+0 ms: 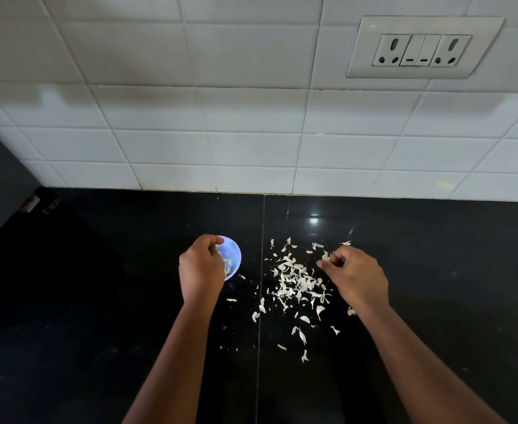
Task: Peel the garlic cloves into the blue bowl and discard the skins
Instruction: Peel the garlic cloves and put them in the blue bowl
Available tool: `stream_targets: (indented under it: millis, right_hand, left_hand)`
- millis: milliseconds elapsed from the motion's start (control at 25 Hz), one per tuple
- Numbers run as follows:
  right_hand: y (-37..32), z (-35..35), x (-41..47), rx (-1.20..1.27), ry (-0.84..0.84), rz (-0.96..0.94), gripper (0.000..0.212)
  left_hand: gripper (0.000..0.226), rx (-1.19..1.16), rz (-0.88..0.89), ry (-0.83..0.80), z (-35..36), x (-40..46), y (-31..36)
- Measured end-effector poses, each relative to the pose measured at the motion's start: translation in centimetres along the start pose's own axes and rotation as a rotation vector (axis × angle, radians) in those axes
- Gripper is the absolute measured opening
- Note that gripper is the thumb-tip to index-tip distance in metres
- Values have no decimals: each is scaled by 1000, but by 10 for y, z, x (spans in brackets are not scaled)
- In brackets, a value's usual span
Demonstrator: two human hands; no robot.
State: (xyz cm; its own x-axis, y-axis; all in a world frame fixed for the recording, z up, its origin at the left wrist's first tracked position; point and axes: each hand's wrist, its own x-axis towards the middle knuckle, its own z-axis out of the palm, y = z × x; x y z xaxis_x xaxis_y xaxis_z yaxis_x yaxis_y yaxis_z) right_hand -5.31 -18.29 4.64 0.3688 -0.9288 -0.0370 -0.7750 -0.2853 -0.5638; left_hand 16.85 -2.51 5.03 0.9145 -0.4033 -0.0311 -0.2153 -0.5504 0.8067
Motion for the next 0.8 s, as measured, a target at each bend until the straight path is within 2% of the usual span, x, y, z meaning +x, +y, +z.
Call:
stream_targets:
  millis: [80,160,200,280,360,400,480,600,720,800]
  right_hand:
    - [2,-1,-6,-43,-54,-40,9]
    - [6,0,-15,-67,-142,-81,23]
    - [7,1,-20,-84,-163,-81,22]
    - [9,1,-27,-141,-197,-50,6]
    - [10,4,-33,-201,-272,-28,20]
    - [10,8,-35,-239,-318,-32,22]
    - [11,14,-37,-263,-368,-32,18]
    - [17,16,-36,-209,-356,-72,3]
    - [25,10,-30,31,-309,-85,8]
    - [25,8,-25,212,-258,-71,9]
  left_hand:
    - [48,103,-1,-114,3,4,-3]
    - [52,90,-13,-164,8,1,-3]
    - [49,76,26,-126,12,-2,-2]
    - [34,104,185,-35,25,-16,1]
    - [14,131,321,-12,44,-35,3]
    - [14,110,340,-43,52,-44,6]
    - [23,25,292,-173,63,-62,10]
    - [27,-84,118,-330,73,-77,11]
    - [20,-47,22,-356,77,-85,10]
    - [28,-3,-27,-332,77,-87,11]
